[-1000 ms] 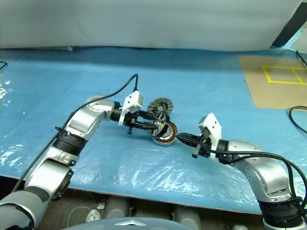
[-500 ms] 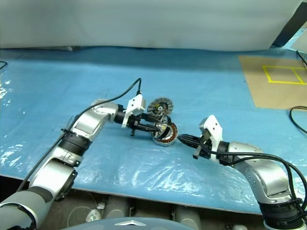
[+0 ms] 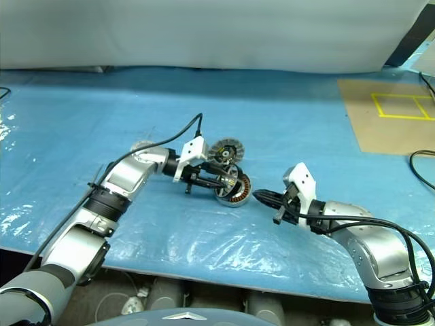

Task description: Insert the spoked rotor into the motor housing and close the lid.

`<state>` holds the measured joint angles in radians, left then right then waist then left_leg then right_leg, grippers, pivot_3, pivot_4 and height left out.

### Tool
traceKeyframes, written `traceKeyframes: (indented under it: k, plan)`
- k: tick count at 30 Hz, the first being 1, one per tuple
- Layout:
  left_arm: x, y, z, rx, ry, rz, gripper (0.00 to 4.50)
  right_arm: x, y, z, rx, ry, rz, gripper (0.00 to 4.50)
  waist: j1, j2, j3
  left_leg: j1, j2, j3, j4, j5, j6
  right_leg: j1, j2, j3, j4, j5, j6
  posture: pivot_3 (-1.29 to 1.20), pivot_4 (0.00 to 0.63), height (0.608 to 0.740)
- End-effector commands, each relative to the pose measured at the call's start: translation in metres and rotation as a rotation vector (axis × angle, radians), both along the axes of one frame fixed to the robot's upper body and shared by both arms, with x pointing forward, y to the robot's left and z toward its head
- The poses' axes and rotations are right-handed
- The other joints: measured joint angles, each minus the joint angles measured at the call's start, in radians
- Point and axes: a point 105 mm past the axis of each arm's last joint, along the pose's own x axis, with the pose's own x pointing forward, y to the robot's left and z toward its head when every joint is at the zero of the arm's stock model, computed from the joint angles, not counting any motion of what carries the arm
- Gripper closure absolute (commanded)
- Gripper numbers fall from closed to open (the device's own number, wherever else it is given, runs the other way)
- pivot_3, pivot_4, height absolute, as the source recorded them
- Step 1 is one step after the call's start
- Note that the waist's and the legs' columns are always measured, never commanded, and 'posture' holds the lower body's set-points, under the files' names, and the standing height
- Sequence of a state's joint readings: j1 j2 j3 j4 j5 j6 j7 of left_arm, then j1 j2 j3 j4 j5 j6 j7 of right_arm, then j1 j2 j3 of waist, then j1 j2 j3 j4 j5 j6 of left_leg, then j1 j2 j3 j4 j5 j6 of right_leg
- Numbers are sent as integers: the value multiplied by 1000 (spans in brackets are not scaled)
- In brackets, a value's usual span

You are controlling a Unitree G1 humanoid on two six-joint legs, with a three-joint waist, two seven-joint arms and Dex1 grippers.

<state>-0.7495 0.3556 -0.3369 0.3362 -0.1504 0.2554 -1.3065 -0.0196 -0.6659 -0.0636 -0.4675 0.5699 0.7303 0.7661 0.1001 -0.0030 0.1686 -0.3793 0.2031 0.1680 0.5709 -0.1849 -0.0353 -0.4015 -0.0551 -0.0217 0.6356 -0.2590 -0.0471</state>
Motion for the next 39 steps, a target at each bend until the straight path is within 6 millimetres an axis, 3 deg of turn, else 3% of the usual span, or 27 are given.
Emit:
traceKeyframes:
  k: [1,6,13,17,23,28,33,36,39]
  plan:
    - [1,3,-2,39,-18,-5,3149,0,0,6,-13,-35,4,4500,0,0,0,0,0,0,0,0,0,0,0,0,0,0,0,0,150,740]
    - [2,6,-5,61,-21,-12,3149,2,-1,4,-20,-36,-8,4500,0,0,0,0,0,0,0,0,0,0,0,0,0,0,0,0,150,740]
    - [6,9,-6,91,-35,9,1019,5,-2,4,-20,-38,-19,4500,0,0,0,0,0,0,0,0,0,0,0,0,-1,0,0,0,150,740]
    - [5,6,1,61,-52,-1,1019,5,-1,3,-20,-36,-19,4500,0,0,0,-1,0,0,-1,0,0,0,0,0,-2,0,0,0,150,740]
    - [-3,4,32,-88,-66,-31,1019,5,1,6,-1,-38,-20,4500,-1,0,0,-1,0,0,-1,0,0,0,0,-1,-2,0,0,0,150,740]
    - [-23,20,50,-171,-13,-55,1019,4,5,28,37,-83,26,4500,-6,1,0,0,0,0,-3,0,0,0,0,-1,-2,0,0,0,150,740]
    - [-29,45,34,-136,5,21,1019,11,9,57,32,-147,100,4500,-6,2,0,1,0,0,-4,0,0,0,0,0,-3,0,0,0,150,740]
    - [-20,47,26,-136,-7,100,1019,20,10,57,4,-152,108,4500,1,2,0,0,0,0,-4,0,0,0,0,-1,-4,-1,-1,0,150,740]
    - [-7,36,24,-149,-47,162,1019,26,8,53,10,-134,95,4500,4,2,0,-1,0,0,-3,0,0,2,0,-1,-6,-1,-1,0,150,740]
